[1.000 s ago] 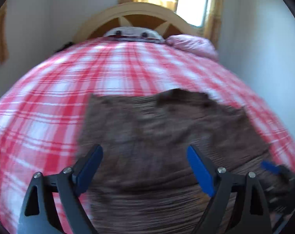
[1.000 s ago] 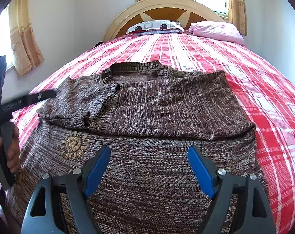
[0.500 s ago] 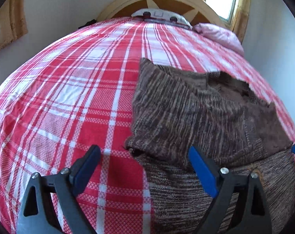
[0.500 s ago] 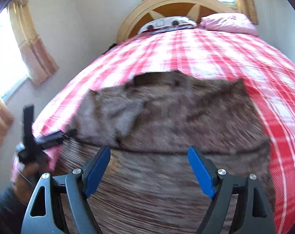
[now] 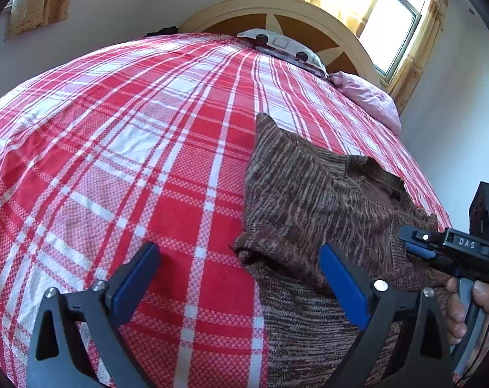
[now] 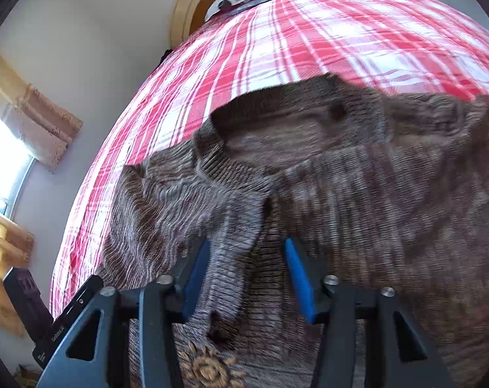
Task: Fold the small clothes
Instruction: 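Grasp the sweater side edge near the collar with the right gripper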
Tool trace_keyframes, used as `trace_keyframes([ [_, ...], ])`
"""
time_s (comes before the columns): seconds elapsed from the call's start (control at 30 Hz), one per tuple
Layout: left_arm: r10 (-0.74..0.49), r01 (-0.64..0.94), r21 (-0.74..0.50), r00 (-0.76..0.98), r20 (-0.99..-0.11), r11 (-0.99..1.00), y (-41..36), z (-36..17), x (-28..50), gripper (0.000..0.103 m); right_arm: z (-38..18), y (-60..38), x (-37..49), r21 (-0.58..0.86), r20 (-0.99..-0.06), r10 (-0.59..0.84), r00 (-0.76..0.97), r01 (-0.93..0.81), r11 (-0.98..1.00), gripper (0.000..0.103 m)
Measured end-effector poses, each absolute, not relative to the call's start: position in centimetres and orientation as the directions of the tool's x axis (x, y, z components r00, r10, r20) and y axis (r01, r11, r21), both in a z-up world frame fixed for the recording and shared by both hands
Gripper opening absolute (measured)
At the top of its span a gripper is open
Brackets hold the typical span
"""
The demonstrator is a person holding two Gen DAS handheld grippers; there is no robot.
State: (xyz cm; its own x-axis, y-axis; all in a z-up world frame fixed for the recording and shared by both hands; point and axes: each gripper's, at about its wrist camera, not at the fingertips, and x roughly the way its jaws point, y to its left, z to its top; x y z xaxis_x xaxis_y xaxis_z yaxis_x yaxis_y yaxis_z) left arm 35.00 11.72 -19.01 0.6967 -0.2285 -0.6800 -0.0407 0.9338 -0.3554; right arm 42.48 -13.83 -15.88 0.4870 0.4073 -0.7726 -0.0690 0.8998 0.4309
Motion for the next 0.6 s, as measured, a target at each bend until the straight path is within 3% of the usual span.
trace_keyframes([
  [0.07,-0.235,-0.038,-0.362,0.698,-0.676,0.931,11.8,-19.0,34.9,0.103,-15.6,-12.8,42.2,0.412,-0.765,0.410,0.497,-0.113,0.904,0.043],
  [0.1,-0.236,-0.037,-0.364,0.698,-0.676,0.931,11.7,-19.0,35.0,0.103,-15.5,-12.3,42.2,0.415,-0.762,0.425,0.488,-0.136,0.900,0.034],
  [0.17,-0.233,-0.037,-0.359,0.696,-0.679,0.933,11.6,-19.0,35.1,0.103,-15.4,-11.4,42.3,0.384,-0.773,0.418,0.477,-0.173,0.907,0.032],
  [0.23,-0.233,-0.038,-0.358,0.696,-0.679,0.933,11.6,-19.0,35.1,0.103,-15.1,-10.5,42.3,0.327,-0.790,0.383,0.479,-0.200,0.924,0.004],
  [0.6,-0.197,-0.040,-0.306,0.685,-0.702,0.951,11.0,-19.1,35.4,0.103,-8.8,-11.8,41.6,0.163,-0.723,0.265,0.638,-0.215,0.963,0.003],
])
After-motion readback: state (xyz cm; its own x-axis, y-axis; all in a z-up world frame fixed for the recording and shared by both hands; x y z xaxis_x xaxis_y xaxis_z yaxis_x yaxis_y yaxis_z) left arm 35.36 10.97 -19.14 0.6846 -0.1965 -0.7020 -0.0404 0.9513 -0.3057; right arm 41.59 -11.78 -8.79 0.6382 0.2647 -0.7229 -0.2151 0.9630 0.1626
